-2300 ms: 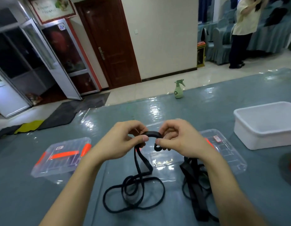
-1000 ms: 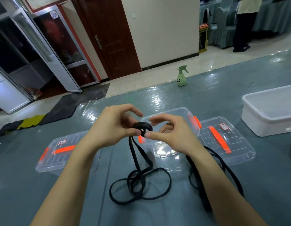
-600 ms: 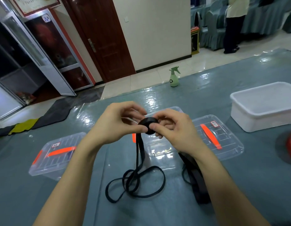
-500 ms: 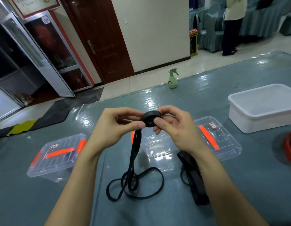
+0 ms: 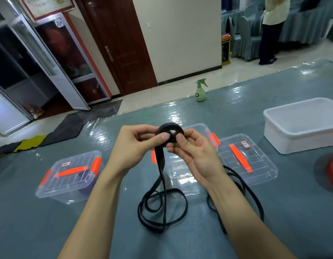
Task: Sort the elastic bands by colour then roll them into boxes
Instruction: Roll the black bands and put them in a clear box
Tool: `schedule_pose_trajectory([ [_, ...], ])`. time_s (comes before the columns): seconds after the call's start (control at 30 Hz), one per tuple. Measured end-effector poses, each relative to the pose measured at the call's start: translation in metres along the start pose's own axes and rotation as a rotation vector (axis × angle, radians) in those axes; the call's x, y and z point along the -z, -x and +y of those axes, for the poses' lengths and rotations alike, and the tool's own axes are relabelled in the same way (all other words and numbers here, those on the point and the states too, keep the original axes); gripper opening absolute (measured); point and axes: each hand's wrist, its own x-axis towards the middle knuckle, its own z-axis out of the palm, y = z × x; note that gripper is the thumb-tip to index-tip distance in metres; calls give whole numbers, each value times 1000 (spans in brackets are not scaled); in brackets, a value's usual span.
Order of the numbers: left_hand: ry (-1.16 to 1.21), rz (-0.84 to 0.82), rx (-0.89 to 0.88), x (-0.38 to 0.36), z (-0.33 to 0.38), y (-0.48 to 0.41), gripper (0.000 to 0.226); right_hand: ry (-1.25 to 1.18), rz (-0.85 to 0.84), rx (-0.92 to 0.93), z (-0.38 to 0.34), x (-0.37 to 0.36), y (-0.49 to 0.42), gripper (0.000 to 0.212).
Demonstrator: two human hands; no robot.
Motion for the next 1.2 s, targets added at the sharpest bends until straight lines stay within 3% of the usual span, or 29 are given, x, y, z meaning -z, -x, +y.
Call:
schedule_pose_trajectory([
  [0.1, -141, -71, 0, 13, 4, 1, 21, 386, -36, -12, -12, 9, 3, 42],
  [0.23, -622, -230, -87, 26, 16, -8, 14, 905, -60, 49, -22, 14, 5, 29],
  [0.37, -1065, -423, -203, 21, 35, -18, 25, 1096, -184, 13, -14, 5, 4, 14],
  [0.53, -1273, -525, -263, 13, 44, -27, 24, 1200, -235, -19, -13, 3, 1, 15],
  [0.6, -1224, -514, -267, 13, 45, -29, 23, 1156, -194, 22, -13, 5, 0, 13],
  [0.77, -490, -349, -96, 28, 27, -26, 23, 644, -73, 85, -32, 10, 0, 16],
  [0.9, -74, -148, -83, 14, 4, -15, 32, 445, -23, 129, -33, 9, -2, 15],
  [1.03, -71, -70, -107, 10, -1, -14, 29, 366, -49, 101, -21, 8, -3, 14],
  [1.1, -200, -117, -103, 15, 3, -12, 24, 535, -99, 67, -23, 12, -2, 27],
  [1.2, -589, -239, -121, 18, 10, -13, 16, 934, -70, 104, -28, 16, 0, 48],
])
